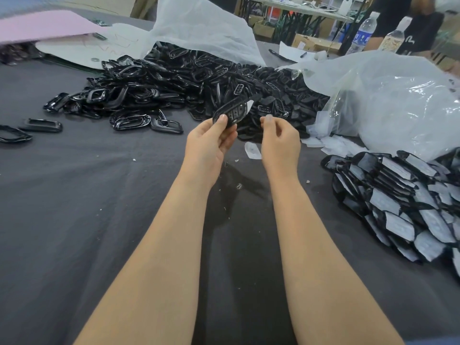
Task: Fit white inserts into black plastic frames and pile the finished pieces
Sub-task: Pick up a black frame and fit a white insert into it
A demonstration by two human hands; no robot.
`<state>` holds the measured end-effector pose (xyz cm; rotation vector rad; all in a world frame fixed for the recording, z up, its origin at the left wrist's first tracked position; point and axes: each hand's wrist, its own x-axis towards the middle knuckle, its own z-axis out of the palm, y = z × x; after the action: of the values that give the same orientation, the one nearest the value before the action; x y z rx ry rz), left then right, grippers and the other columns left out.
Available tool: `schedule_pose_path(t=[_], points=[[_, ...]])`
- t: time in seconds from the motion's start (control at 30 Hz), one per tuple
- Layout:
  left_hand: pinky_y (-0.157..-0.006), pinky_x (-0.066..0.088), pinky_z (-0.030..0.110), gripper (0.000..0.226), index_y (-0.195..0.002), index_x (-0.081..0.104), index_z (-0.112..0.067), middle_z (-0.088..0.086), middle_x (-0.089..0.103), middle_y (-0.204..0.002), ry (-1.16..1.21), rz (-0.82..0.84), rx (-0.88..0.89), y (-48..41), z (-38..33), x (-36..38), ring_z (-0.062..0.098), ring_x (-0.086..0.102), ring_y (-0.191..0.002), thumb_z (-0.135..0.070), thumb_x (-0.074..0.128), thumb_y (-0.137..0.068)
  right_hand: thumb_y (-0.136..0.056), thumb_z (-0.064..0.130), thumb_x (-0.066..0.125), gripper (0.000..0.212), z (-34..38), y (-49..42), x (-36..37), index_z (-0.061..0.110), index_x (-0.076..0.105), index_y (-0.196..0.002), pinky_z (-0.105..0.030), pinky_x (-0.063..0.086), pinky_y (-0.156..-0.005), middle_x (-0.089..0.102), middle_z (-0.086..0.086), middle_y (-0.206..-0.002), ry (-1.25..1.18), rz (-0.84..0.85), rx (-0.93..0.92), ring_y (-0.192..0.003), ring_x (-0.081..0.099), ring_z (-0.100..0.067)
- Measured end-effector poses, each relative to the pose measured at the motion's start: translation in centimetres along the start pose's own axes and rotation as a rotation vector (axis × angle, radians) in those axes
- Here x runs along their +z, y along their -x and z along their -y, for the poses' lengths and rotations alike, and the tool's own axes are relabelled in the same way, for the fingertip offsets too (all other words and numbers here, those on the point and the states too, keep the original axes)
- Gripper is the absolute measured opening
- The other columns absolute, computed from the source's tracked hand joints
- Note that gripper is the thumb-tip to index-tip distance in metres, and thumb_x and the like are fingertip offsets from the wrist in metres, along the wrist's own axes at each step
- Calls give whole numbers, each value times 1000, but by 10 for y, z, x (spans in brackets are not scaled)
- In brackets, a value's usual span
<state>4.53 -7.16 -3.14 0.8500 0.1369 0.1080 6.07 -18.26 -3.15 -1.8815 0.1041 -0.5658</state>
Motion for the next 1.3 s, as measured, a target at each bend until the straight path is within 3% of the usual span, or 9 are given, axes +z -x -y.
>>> schedule_pose_path(t=[0.1, 0.2, 0.37, 0.53, 0.67, 0.77, 0.9, 1.1, 1.3], points=[[-71, 56, 18, 20, -81, 62, -10, -6, 70, -66, -149, 47, 14, 2, 3, 2, 4, 66, -65, -5, 51, -98, -98, 45, 44, 44, 7, -5, -4, 14, 65, -76, -18, 46, -51, 67, 2, -64, -417, 229, 381, -51, 57, -7], [-70, 55, 18, 20, -82, 64, -11, -2, 72, -74, -284, 84, 34, 5, 7, 4, 6, 67, -67, -4, 52, -96, -98, 37, 48, 36, 3, -5, -9, 15, 62, -73, -19, 46, -49, 66, 2, -58, -541, 375, 539, -48, 57, -7], [-79, 55, 26, 19, -81, 63, -12, 4, 69, -82, -325, 28, 35, 3, 7, 3, 12, 64, -72, -5, 53, -95, -94, 5, 55, 17, -1, -6, -13, 9, 65, -81, -15, 47, -49, 64, 0, -63, -573, 437, 448, -50, 55, -5], [-76, 55, 25, 18, -80, 65, -12, -1, 70, -72, -303, -21, 35, 1, 7, 2, 9, 63, -68, -6, 55, -95, -93, 0, 55, 16, -1, -6, -12, 11, 63, -85, -15, 50, -53, 65, 2, -63, -596, 382, 399, -52, 58, -4], [-69, 56, 21, 20, -79, 63, -12, -7, 68, -61, -235, -38, 9, 0, 7, 2, 5, 63, -63, -7, 54, -96, -95, 5, 54, 17, 0, -6, -14, 11, 62, -82, -17, 53, -55, 68, 1, -60, -675, 381, 484, -53, 62, -6], [-70, 55, 20, 20, -79, 62, -13, -7, 69, -62, -250, -26, 15, 0, 7, 1, 4, 65, -63, -9, 53, -96, -98, 9, 51, 17, 2, -5, -15, 2, 60, -86, -16, 54, -54, 70, -7, -65, -775, 437, 612, -55, 66, -9], [-76, 53, 24, 16, -83, 64, -16, -3, 71, -77, -357, -47, 33, -1, 8, -1, 7, 66, -75, -13, 55, -96, -94, -4, 51, 8, 1, -6, -18, 0, 59, -94, -16, 55, -55, 70, -9, -71, -813, 520, 664, -60, 67, -11], [-71, 53, 21, 15, -81, 63, -17, -1, 65, -80, -453, -84, 29, -1, 9, 0, 10, 61, -78, -16, 58, -94, -88, -7, 57, 22, -9, -6, -6, 13, 58, -81, -23, 55, -68, 64, -3, -73, -300, 407, 361, -70, 65, -13], [-86, 53, 31, 11, -88, 66, -15, 5, 70, -91, -551, -54, 42, 2, 8, 1, 15, 63, -88, -16, 58, -94, -89, 1, 62, 11, -11, -7, -3, 12, 60, -87, -21, 55, -64, 72, -2, -75, -369, 380, 317, -70, 71, -12]])
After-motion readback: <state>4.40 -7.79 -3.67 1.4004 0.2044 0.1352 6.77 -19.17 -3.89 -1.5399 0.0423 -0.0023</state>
